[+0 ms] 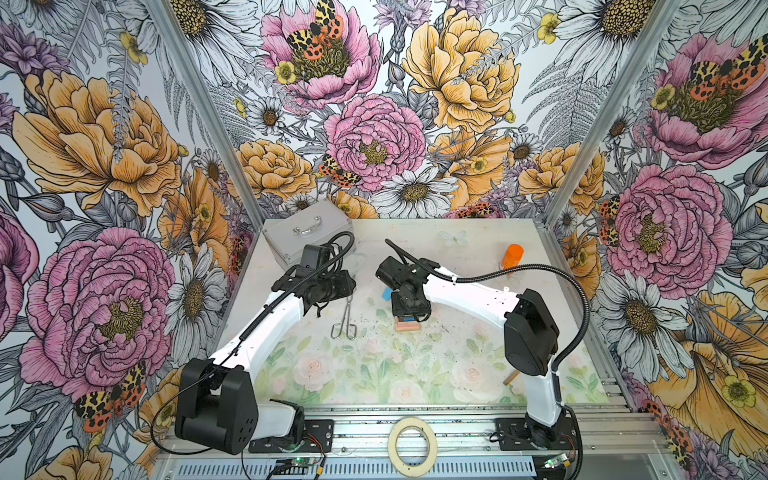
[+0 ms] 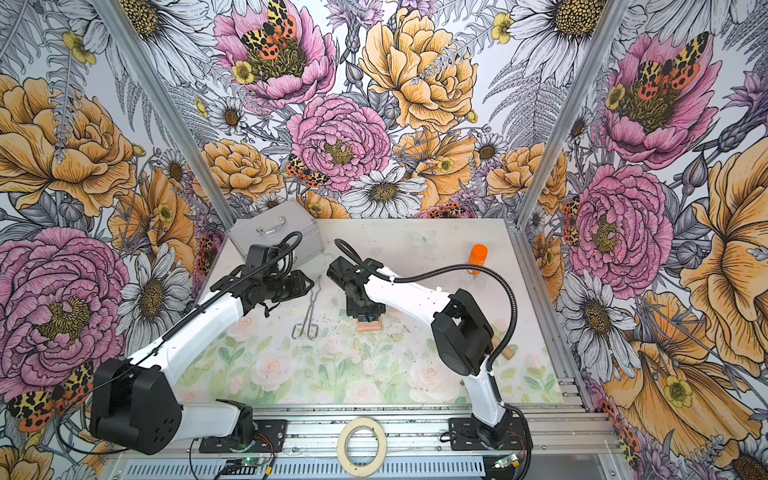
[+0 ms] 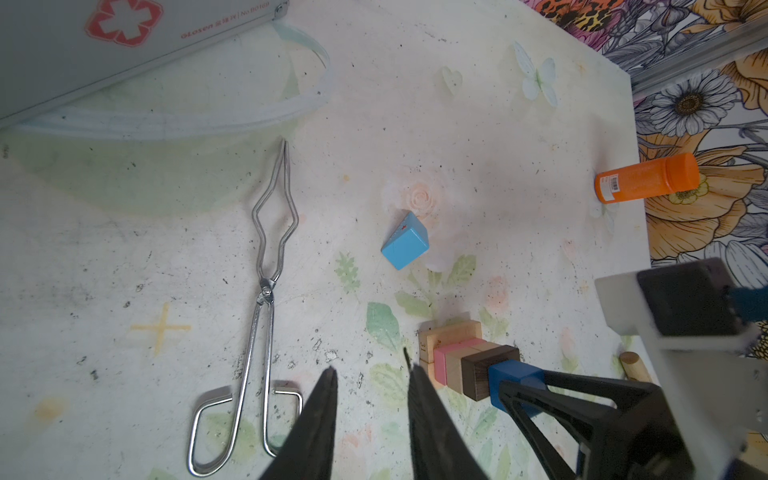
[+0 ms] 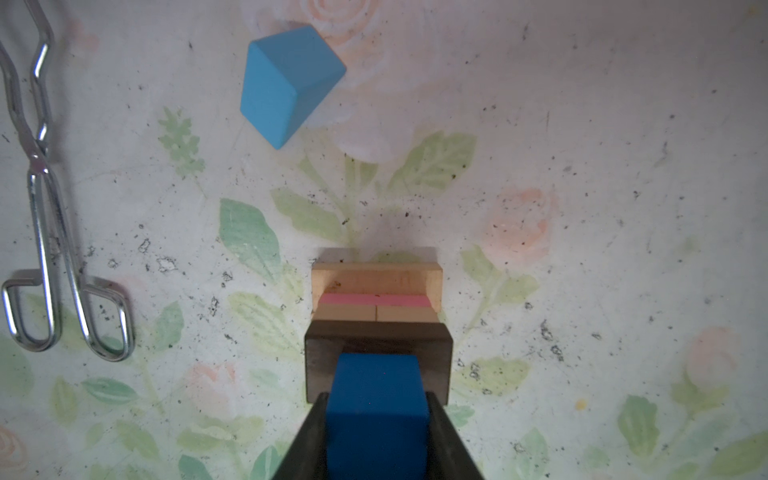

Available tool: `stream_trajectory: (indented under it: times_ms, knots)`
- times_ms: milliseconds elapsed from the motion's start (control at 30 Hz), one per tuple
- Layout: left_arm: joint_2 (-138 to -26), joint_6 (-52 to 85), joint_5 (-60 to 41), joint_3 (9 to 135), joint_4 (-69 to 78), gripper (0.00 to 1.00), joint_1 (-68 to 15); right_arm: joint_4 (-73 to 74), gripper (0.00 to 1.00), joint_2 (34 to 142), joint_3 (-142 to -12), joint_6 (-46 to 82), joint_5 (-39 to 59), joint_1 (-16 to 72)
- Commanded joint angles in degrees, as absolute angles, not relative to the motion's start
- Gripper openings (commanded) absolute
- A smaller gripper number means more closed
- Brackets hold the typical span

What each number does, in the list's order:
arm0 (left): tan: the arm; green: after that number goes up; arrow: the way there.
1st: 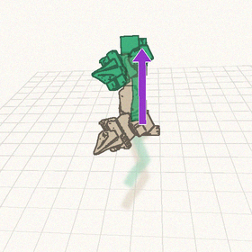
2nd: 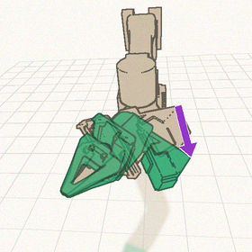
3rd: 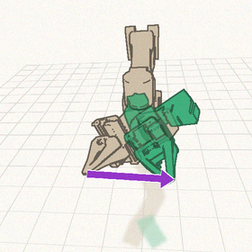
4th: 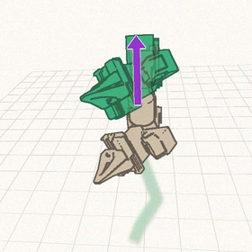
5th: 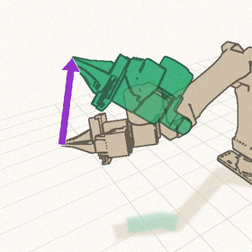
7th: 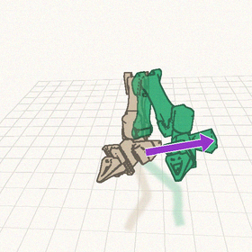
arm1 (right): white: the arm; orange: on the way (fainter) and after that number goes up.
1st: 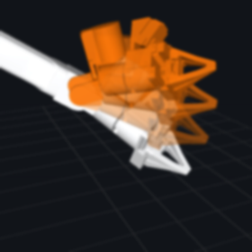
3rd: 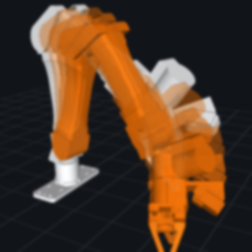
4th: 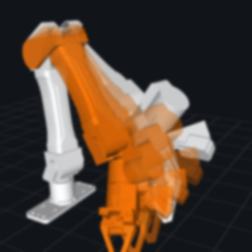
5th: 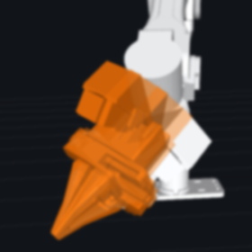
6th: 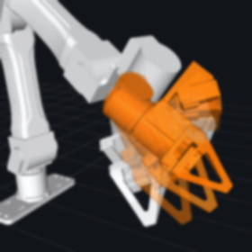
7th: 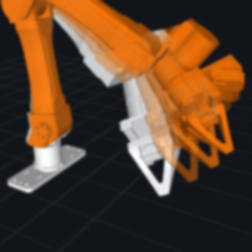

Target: Build the wood block tower

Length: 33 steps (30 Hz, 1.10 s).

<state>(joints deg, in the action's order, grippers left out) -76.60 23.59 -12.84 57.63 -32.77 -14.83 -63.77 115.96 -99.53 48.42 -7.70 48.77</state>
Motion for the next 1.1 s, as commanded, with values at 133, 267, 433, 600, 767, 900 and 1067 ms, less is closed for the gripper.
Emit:
stream_trajectory:
  times_ms: [133,267,433,600,767,900,1067]
  knots:
    - [-75.67,22.85,-11.48,57.22,-31.15,0.31,-15.05,-62.40,0.00,115.84,-99.44,49.20,-7.97,48.16]
    - [-75.76,22.84,-11.51,57.30,-31.20,0.31,-15.10,-62.32,0.00,115.84,-99.45,49.29,-7.84,48.12]
    - [-75.76,22.85,-11.44,57.30,-31.21,0.31,-15.16,-62.14,0.00,115.93,-99.56,49.31,-7.72,48.08]
    - [-75.76,22.85,-11.50,57.25,-31.20,0.31,-15.04,-62.17,0.00,115.98,-99.40,49.46,-7.60,48.08]
    - [-75.76,22.85,-11.44,57.30,-31.28,0.31,-15.10,-61.97,0.00,116.19,-99.41,49.47,-7.38,48.07]
    - [-75.76,22.86,-11.43,57.22,-31.22,0.31,-15.11,-61.96,0.00,116.27,-99.40,49.44,-7.16,48.07]
    - [-75.67,22.85,-11.45,57.22,-31.25,0.31,-15.10,-61.96,0.00,116.28,-99.32,49.47,-7.08,48.08]
